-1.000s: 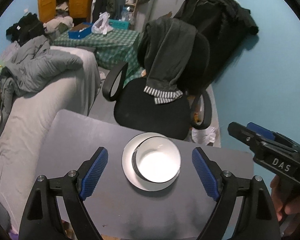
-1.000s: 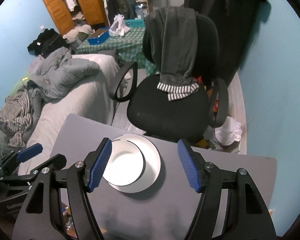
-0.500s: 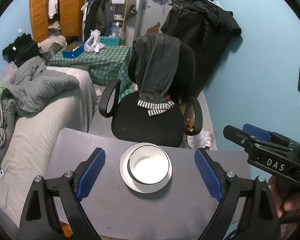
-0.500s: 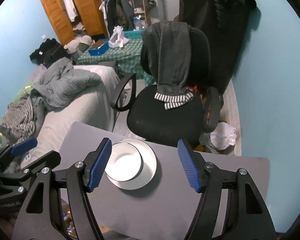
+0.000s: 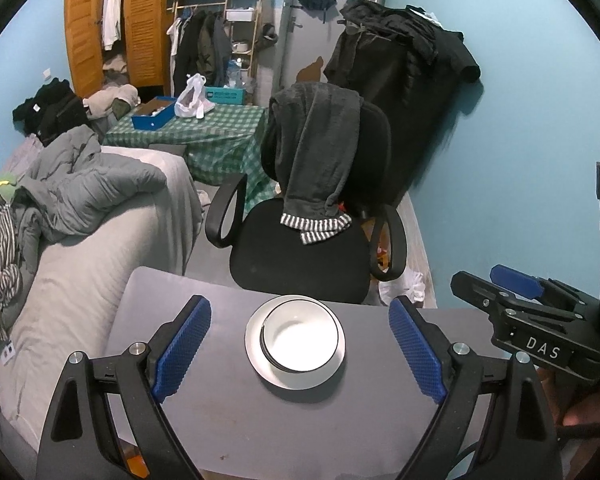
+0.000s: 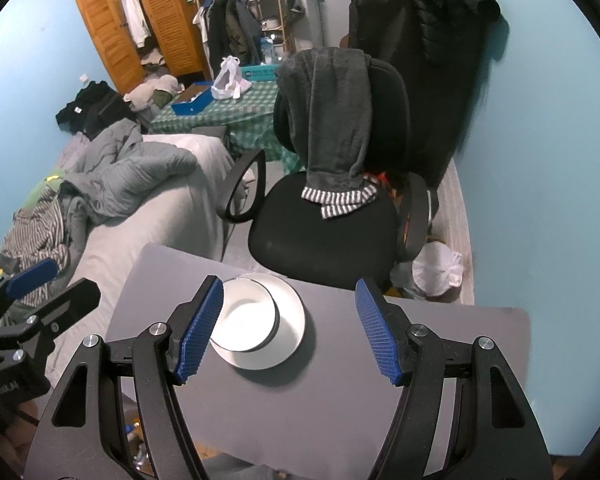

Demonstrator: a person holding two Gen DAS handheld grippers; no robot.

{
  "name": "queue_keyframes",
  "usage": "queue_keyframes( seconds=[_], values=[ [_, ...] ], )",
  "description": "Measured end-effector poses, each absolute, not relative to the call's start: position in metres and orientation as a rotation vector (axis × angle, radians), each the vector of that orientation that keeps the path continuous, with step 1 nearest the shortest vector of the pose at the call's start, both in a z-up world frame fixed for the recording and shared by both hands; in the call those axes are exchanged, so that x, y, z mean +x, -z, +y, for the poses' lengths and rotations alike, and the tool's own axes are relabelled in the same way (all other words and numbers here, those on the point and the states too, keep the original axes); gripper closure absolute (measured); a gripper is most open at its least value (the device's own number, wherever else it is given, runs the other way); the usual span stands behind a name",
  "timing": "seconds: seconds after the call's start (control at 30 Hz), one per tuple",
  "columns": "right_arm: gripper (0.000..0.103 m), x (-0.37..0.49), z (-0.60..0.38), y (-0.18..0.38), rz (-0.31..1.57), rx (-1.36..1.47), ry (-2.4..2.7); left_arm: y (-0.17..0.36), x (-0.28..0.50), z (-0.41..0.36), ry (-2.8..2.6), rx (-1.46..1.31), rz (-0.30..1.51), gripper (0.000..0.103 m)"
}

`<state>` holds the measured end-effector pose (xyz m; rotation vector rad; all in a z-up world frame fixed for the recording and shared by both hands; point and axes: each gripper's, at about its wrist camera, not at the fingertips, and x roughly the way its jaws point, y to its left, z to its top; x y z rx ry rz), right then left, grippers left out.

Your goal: Organize plates and bowls

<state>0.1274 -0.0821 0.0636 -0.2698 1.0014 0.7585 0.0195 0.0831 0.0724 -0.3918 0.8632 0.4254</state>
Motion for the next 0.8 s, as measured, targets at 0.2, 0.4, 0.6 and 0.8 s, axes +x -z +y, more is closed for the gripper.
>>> queue_keyframes(
  seconds=[0.2,0.4,0.6,0.8],
  values=[
    [0.035,0.125,-0.086,-0.064,1.001,-0.266,-0.760,-0.070,0.016,0.088,-0.436,-0.414,0.868,0.011],
    [0.035,0.122,-0.087,-0.065,0.999,-0.274,-0.760,-0.066,0.013,0.091,-0.446,-0.430,0.874,0.011],
    [0.035,0.122,-0.086,-0.068,1.002,-0.280,-0.761,-0.067,0.012,0.092,-0.457,-0.423,0.875,0.011],
    [0.035,0.122,-0.084,-0.069,1.002,-0.292,-0.758,-0.068,0.013,0.094,-0.453,-0.422,0.888,0.011]
  ],
)
